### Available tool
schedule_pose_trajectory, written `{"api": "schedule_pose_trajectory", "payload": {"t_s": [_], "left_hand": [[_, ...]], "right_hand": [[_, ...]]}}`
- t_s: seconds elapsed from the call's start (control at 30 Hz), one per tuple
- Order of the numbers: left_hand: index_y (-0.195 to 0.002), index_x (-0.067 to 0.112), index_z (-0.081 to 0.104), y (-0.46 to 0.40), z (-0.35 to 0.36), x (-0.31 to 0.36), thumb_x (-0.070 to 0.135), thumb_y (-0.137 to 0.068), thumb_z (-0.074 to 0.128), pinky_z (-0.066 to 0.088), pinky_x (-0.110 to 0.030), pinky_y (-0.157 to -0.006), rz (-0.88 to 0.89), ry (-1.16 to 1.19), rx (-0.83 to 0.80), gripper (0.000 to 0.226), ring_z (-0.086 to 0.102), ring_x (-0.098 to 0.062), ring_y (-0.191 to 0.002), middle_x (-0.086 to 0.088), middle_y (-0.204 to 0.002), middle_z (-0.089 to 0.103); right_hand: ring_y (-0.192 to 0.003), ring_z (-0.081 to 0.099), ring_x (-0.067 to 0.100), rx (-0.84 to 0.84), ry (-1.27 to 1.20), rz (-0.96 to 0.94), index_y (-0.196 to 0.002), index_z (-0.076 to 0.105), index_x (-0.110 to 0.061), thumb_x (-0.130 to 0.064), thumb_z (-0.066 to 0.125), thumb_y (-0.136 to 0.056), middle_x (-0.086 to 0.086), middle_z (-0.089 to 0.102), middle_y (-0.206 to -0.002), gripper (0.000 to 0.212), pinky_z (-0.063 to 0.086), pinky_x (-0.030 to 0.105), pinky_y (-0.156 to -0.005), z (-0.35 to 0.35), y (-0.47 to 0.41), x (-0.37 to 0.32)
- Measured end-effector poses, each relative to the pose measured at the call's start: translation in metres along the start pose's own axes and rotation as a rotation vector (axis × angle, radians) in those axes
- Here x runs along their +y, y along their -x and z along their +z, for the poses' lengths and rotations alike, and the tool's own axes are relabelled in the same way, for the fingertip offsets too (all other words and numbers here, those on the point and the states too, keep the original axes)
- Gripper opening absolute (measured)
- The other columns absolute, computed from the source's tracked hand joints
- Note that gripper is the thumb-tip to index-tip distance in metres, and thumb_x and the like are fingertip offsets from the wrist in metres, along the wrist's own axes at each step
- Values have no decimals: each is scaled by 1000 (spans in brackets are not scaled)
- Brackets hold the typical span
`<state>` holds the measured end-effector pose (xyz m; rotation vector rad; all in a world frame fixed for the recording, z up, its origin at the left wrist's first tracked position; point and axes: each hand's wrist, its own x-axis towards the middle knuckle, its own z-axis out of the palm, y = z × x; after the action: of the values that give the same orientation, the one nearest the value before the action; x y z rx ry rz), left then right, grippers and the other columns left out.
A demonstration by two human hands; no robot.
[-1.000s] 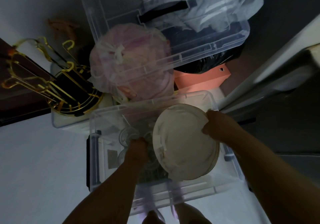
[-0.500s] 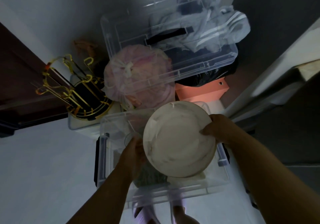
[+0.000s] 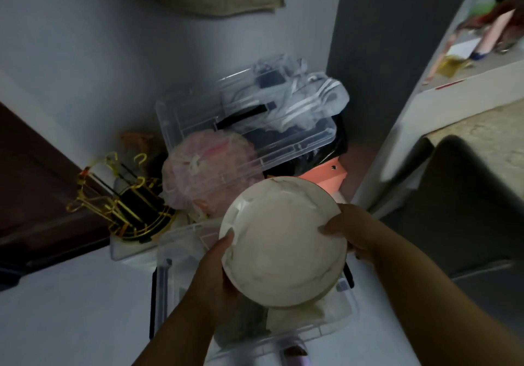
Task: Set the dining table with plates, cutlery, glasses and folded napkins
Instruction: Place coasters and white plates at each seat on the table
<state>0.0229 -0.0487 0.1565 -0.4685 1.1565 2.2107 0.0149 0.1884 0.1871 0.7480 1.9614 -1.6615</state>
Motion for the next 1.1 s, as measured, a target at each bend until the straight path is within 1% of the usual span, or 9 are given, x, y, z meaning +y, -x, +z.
{"api": "schedule_pose_trajectory", "payload": {"t_s": [0.1, 0.2, 0.33, 0.47, 0.6, 0.77, 0.9, 1.0, 1.1], "left_hand": [[-123, 15, 61, 2, 12, 6, 38, -87, 53, 55, -42, -78, -8, -168, 114, 44, 65, -35, -105, -15, -117, 68], [-130, -4, 51, 0, 27, 12, 27, -99, 43, 57, -29, -61, -31, -259, 200, 44, 52, -43, -121, -25, -130, 57], [-96, 10, 61, 21, 66, 21, 22, -96, 52, 51, -33, -70, 55, -346, 41, 15, 64, -21, -80, -7, -87, 66], [-95, 12, 59, 25, 110, 20, 20, -96, 52, 50, -31, -66, 87, -430, -61, 11, 63, -17, -74, -4, -84, 64], [-104, 13, 59, 19, 163, 8, 25, -91, 57, 52, -36, -71, 21, -495, -120, 18, 65, -23, -79, -7, -91, 65], [-119, 20, 65, 5, 250, -16, 40, -90, 55, 48, -52, -95, -74, -626, -266, 37, 64, -33, -106, -10, -113, 70], [-112, 16, 65, -5, 335, -44, 31, -95, 49, 49, -45, -90, -21, -693, -322, 28, 63, -32, -101, -10, -105, 70], [-117, 15, 62, -23, 390, -67, 28, -95, 48, 53, -39, -72, -13, -732, -368, 29, 64, -30, -99, -10, -105, 70], [-112, 16, 62, -47, 444, -97, 24, -97, 46, 53, -38, -69, 3, -814, -379, 24, 64, -29, -95, -9, -103, 69]], "right_hand": [[-82, 63, 26, 37, -88, -22, -120, 57, -3, 1, 57, -85, 12, 66, -97, 35, 50, 29, -59, -10, 19, 5], [-87, 64, 30, 111, -193, -48, -118, 60, -6, -1, 59, -83, 14, 67, -102, 35, 53, 32, -66, -18, 46, 10], [-88, 63, 35, 221, -311, -74, -120, 58, -1, -5, 62, -75, 20, 66, -104, 45, 54, 37, -70, -30, 86, 19], [-100, 60, 42, 334, -420, -69, -111, 59, -4, -2, 57, -83, 22, 64, -107, 28, 50, 51, -91, -53, 131, 32], [-89, 62, 32, 467, -571, -88, -105, 57, -9, -5, 57, -86, 15, 65, -98, 19, 52, 39, -72, -92, 168, 44], [-85, 61, 35, 656, -719, -129, -112, 55, -1, -3, 52, -83, 19, 64, -98, 29, 52, 40, -77, -156, 194, 52], [-69, 58, 29, 721, -719, -208, -92, 56, -1, -1, 46, -87, 14, 60, -81, 11, 51, 31, -56, -227, 214, 56], [-75, 59, 30, 772, -700, -245, -88, 52, -3, -2, 46, -87, 14, 59, -84, 6, 51, 37, -68, -284, 218, 59], [-71, 58, 27, 786, -700, -238, -98, 52, -3, -3, 44, -88, 13, 59, -82, 13, 51, 35, -65, -346, 212, 69]]}}
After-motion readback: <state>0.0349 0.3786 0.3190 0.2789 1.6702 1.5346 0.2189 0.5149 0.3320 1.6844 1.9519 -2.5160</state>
